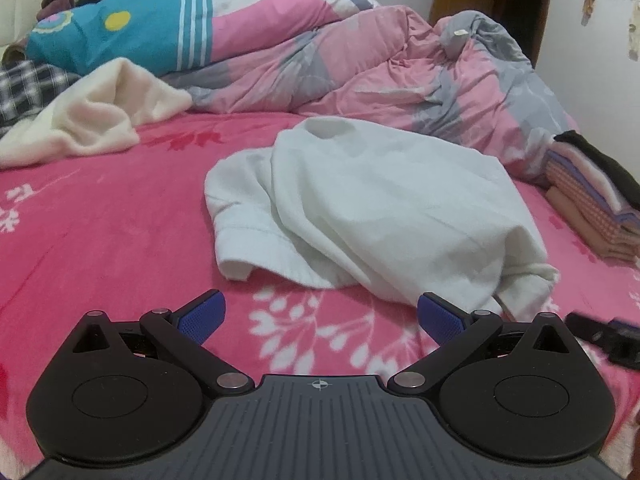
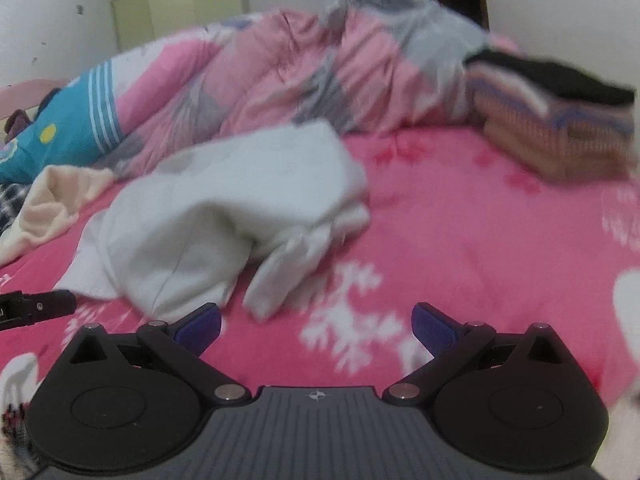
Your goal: Fold clothes
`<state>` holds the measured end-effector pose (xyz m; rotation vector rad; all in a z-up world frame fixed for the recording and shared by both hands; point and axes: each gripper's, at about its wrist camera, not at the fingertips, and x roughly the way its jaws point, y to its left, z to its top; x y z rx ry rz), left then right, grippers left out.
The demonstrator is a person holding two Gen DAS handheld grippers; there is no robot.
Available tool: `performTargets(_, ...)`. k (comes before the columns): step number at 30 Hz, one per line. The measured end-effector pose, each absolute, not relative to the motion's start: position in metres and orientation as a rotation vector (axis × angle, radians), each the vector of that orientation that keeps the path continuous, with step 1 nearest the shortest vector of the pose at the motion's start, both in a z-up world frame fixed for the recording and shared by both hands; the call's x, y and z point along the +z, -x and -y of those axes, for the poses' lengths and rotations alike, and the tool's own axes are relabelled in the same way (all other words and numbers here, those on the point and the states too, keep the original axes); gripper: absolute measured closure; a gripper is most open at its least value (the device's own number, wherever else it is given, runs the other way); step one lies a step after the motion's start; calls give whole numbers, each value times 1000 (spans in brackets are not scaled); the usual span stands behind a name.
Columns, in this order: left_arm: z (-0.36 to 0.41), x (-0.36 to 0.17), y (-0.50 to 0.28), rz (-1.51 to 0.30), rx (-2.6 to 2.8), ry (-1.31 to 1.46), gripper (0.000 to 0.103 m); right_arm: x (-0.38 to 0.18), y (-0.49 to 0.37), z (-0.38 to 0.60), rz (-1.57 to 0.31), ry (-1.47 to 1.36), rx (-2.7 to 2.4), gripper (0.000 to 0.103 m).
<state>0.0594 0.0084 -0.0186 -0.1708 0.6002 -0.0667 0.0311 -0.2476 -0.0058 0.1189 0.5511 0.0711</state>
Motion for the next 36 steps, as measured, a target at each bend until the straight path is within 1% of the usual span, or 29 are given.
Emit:
performTargets(7,-16,-25,-84,-551,-53,169,1,29,-77,239,-411,-58,165,0)
performTargets(9,-17,-26,-91,-543,-53,167,5,33,-98,238,-377,-39,158,0)
performTargets(11,-19,-26,-98,-546,-60,169,6,33,-123,240,-381,-60,154,0)
performTargets(13,-20,-27,-105,-549,-69,172,13,28,-150,247,-411,-127,156,0)
performTargets(14,-21,-27,-109,-552,-74,174,22,23,-163,252,-434,-165,155,0)
performTargets(15,-20,-29,-112,-565,-82,178,28,19,-178,258,-456,-202,152,0)
performTargets(16,-20,-31,-116,-578,-89,182,29,15,-192,263,-477,-239,150,0)
performTargets(18,-19,-35,-122,-595,-91,188,39,5,-220,273,-529,-310,150,1)
performTargets(20,-17,-38,-126,-605,-96,185,43,-8,-243,280,-607,-380,168,9)
performTargets(22,-13,-40,-128,-613,-101,174,45,-16,-250,281,-661,-439,208,31)
performTargets(23,-10,-41,-129,-618,-101,162,47,-19,-251,281,-683,-466,230,34)
performTargets(24,-8,-43,-128,-623,-103,151,49,-19,-248,279,-683,-475,253,42)
performTargets(25,-6,-44,-128,-628,-104,146,49,-17,-240,276,-664,-470,277,55)
performTargets(26,-4,-45,-128,-635,-108,142,52,-15,-233,273,-646,-464,302,61)
performTargets(27,-3,-45,-127,-643,-113,138,56,-12,-225,270,-627,-459,326,70)
performTargets(28,-1,-46,-127,-649,-118,134,59,-10,-218,267,-608,-454,350,79)
performTargets(30,0,-47,-124,-657,-120,128,64,-5,-201,260,-575,-448,424,83)
performTargets(32,2,-47,-121,-664,-122,121,67,1,-184,252,-547,-428,477,91)
performTargets(33,2,-46,-119,-665,-120,117,68,3,-175,251,-537,-425,494,94)
performTargets(36,2,-43,-109,-659,-113,97,68,9,-150,253,-507,-451,527,99)
